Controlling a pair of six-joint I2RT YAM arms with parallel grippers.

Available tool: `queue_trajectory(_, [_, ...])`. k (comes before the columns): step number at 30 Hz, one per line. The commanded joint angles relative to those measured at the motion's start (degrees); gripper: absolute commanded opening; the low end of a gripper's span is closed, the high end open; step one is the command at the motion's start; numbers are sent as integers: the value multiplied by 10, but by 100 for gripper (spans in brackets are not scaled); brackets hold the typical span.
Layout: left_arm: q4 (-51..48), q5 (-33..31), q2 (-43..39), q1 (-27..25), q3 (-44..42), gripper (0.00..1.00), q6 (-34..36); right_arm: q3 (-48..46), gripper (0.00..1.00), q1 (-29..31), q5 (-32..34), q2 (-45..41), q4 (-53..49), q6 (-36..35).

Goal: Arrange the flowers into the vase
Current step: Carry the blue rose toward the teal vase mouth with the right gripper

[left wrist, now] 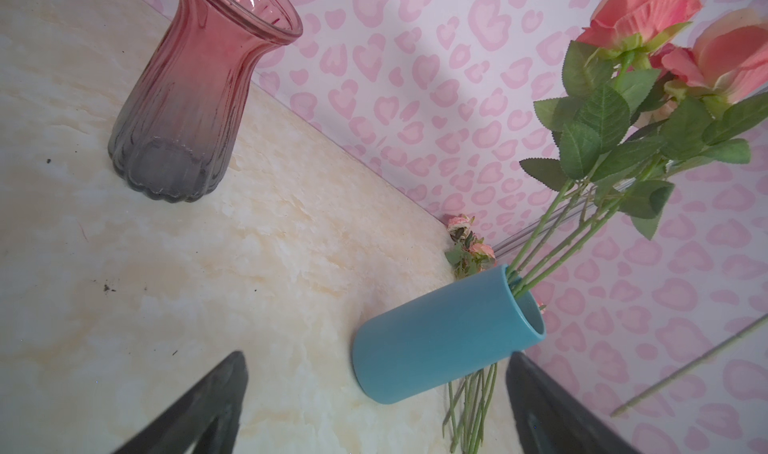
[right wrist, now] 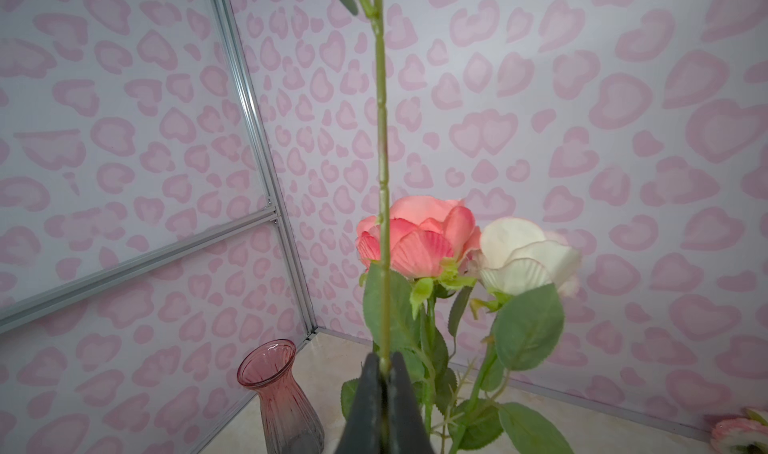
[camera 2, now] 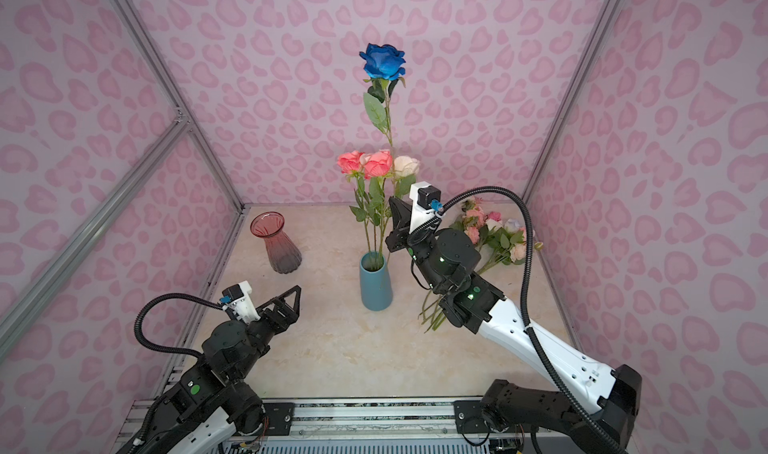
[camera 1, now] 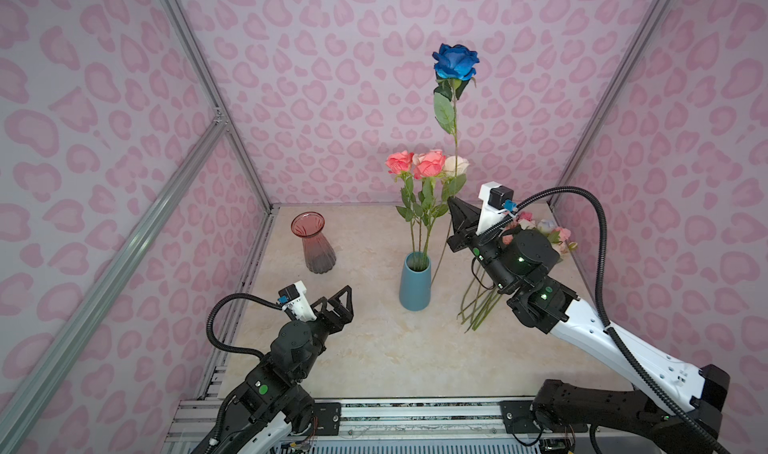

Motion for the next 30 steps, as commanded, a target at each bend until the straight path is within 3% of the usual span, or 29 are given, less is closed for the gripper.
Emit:
queue_trajectory(1, [6, 6, 1, 0, 11, 98, -5, 10, 3, 1, -13, 31, 89, -19])
queue_trajectory(19, [1, 45, 1, 1, 20, 98, 16, 68, 2, 1, 6, 166, 143, -91])
queue_trajectory(30, [8, 40, 8, 0, 9, 98, 19, -39, 3, 34, 17, 139, 146, -79])
